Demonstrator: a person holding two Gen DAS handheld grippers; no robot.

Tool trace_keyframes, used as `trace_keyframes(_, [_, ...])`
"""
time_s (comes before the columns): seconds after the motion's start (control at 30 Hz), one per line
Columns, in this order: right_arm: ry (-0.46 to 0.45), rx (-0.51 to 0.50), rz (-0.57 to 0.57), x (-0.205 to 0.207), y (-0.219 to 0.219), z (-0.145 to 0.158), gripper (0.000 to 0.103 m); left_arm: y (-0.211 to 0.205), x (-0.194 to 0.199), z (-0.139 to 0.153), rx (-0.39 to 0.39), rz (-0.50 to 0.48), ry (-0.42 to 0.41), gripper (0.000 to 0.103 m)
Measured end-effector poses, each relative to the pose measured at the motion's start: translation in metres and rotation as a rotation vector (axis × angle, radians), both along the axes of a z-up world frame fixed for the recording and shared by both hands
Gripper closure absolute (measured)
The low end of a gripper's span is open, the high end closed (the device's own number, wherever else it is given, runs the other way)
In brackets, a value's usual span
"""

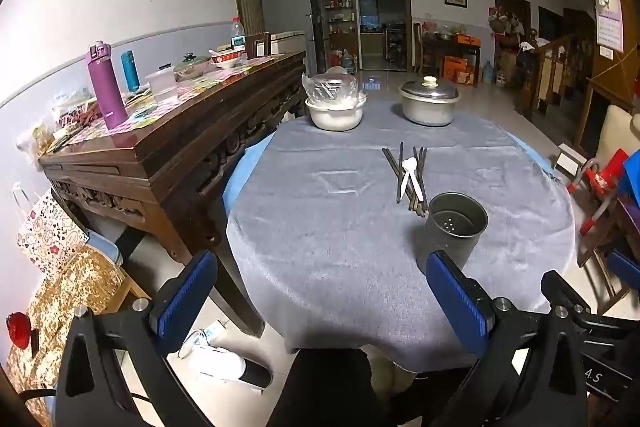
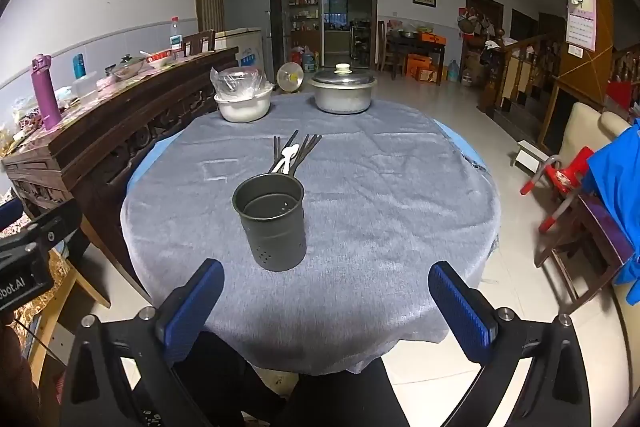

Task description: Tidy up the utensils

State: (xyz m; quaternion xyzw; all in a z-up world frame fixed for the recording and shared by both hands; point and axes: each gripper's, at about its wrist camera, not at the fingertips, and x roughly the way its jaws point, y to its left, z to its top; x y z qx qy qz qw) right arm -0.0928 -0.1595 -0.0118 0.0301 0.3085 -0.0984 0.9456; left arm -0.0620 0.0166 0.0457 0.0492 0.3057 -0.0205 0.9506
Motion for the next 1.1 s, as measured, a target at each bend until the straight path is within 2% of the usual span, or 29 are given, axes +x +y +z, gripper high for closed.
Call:
trace_keyframes(0.17, [0.019,0.011,0.006,-0.003,0.001,0.001,0.000,-0.001,-0.002,0.001,0.003,-0.002,-0.001,0.000])
trace_keyframes(0.33, [0.050,0.071,0.034,-0.001,-0.002,-0.006,0.000,-0.002,-0.005,0.002,0.008,-0.002,-0.008,0.000])
trace_keyframes(0.43, [0.053,0.073,0.027,-0.004,0.003,-0.004,0.000,-0.001,-0.006,0.004,0.009,-0.001,-0.015,0.000])
trace_keyframes(0.53, [0.062,0.118,0.027,-0.009,0.003,0.001,0.000,0.000,-0.009,0.006,0.011,-0.001,-0.023,0.000])
trace_keyframes(0.77, [0.035,0.054,-0.001,-0.019,0.004,0.010,0.000,0.003,-0.012,0.008,0.003,0.003,-0.034,0.000])
trace_keyframes(0.93, [0.100,0.032,-0.035,-0.009,-0.001,-0.001,0.000,0.002,-0.013,0.007,0.003,-0.002,-0.031,0.000])
trace_keyframes(1.1, [0.092,0.047,-0.043,-0.009,-0.005,0.001,0.000,0.001,-0.012,0.005,0.005,-0.005,-0.023,0.000])
